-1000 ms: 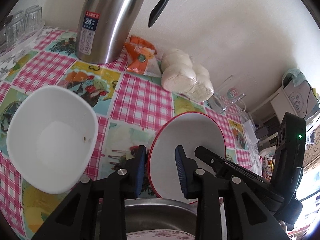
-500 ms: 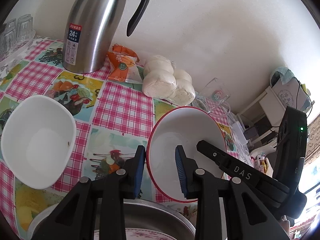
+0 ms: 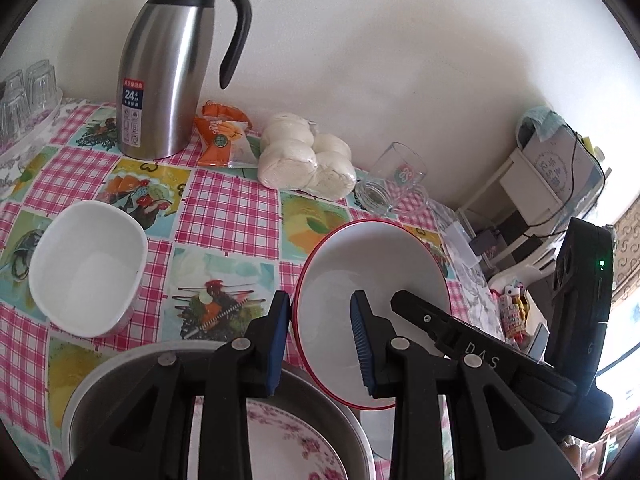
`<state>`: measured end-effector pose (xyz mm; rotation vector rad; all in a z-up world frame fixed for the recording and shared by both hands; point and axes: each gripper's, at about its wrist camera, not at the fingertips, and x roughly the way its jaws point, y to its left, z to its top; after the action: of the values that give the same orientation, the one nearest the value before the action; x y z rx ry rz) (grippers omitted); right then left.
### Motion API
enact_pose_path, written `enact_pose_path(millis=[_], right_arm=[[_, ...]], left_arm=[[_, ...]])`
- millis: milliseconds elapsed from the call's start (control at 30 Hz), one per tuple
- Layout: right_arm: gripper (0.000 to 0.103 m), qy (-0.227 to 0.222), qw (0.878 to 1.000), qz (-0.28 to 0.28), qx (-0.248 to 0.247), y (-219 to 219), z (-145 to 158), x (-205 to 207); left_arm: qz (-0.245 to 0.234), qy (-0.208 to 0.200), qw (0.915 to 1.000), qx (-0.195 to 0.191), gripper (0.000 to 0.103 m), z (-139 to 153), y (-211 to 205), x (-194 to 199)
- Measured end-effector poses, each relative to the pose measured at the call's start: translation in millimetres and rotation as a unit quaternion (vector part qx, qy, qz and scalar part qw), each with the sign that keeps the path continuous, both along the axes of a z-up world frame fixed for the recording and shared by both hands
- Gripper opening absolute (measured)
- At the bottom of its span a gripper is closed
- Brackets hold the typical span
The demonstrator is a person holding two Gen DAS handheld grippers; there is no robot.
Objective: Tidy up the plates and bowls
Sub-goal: 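Lift the red-rimmed bowl and carry it over the floral plate with both tools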
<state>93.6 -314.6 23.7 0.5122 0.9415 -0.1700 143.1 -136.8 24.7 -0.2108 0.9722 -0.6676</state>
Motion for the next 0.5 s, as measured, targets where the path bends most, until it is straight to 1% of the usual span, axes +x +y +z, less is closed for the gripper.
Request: enact_pose_path(millis=[200, 500], right_arm=[[0.011, -0.006, 1.000, -0.001, 0.009, 2.5, 11.5, -21.8], [0.011, -0.005, 1.000, 0.003, 0.018, 20.2, 14.3, -50.6]], left_arm=[[-0.005, -0.021, 0.9997, 0.014, 0.031, 15.6, 4.1, -24.1], [0.002, -0.027, 0.9994, 0.021, 0.031, 19.9, 20.4, -50.6]])
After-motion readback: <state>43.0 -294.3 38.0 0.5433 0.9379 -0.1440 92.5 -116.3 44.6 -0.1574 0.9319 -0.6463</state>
